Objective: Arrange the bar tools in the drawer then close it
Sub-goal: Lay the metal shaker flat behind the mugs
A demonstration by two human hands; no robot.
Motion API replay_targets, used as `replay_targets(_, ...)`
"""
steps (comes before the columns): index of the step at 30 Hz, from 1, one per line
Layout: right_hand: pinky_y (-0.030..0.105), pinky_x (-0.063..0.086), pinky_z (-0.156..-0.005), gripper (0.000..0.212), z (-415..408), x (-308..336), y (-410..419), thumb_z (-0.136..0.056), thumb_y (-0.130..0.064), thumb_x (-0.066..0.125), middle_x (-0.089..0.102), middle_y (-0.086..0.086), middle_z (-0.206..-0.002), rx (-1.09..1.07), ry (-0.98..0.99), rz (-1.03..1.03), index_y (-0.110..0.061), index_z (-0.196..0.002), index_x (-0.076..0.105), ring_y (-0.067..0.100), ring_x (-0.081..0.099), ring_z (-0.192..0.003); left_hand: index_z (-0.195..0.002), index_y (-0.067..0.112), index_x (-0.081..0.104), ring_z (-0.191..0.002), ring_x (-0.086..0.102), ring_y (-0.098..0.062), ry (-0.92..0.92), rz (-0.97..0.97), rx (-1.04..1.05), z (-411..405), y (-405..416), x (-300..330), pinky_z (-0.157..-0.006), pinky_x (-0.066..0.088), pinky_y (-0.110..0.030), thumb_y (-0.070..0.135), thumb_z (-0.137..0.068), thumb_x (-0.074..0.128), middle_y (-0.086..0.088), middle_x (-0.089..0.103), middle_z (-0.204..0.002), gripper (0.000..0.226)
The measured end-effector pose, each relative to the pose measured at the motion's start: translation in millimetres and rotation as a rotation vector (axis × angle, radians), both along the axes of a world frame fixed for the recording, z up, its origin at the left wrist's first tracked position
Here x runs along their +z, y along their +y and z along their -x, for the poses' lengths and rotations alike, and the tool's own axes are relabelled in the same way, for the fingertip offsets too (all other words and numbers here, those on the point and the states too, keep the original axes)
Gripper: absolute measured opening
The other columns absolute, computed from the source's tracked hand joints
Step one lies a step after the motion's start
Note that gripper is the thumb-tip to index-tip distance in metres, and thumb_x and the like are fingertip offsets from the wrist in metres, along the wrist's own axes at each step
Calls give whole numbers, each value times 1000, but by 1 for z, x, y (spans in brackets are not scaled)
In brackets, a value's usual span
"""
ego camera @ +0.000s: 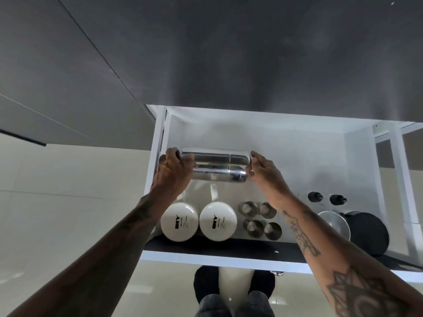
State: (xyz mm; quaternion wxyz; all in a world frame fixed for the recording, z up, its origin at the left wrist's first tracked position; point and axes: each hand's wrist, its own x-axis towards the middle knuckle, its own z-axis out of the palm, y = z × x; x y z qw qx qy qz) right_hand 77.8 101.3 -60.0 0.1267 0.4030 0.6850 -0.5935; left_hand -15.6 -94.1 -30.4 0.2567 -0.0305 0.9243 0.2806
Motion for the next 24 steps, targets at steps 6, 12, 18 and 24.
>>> replay_targets(6, 31, 31, -111, 43, -6, 6, -9, -105, -28, 29, 51, 7, -143, 107, -33, -259, -18, -142, 49, 22, 44, -133, -141, 8, 31, -138, 28, -37, 120, 157, -144, -18, 6, 5, -108, 32, -46, 28, -98, 33, -20, 26, -151, 47)
replay_targets(12, 41, 28, -119, 47, -11, 5, -26, -104, -35, 29, 37, 5, -157, 344, 155, -638, -18, -144, 46, 20, 34, -144, -152, 22, 13, -149, 3, -27, 165, 139, -398, -22, -13, -16, -120, 13, -46, 47, -97, 3, -13, 8, -162, 61)
replay_targets(18, 45, 20, -121, 48, -12, 2, -36, -104, -32, 29, 38, 3, -157, 427, 143, -709, -18, -149, 37, 19, 33, -145, -152, 26, 15, -149, 8, -26, 189, 128, -381, -24, -12, -15, -119, 15, -47, 38, -102, 17, -10, 9, -162, 52)
replay_targets(24, 46, 8, -124, 52, -13, 12, -33, -105, -36, 23, 22, 0, -164, 495, 95, -657, -20, -155, 25, 19, 15, -153, -152, 12, 16, -149, 2, -30, 261, 158, -378, -27, -19, -17, -119, 12, -47, 42, -99, 15, -17, 8, -161, 61)
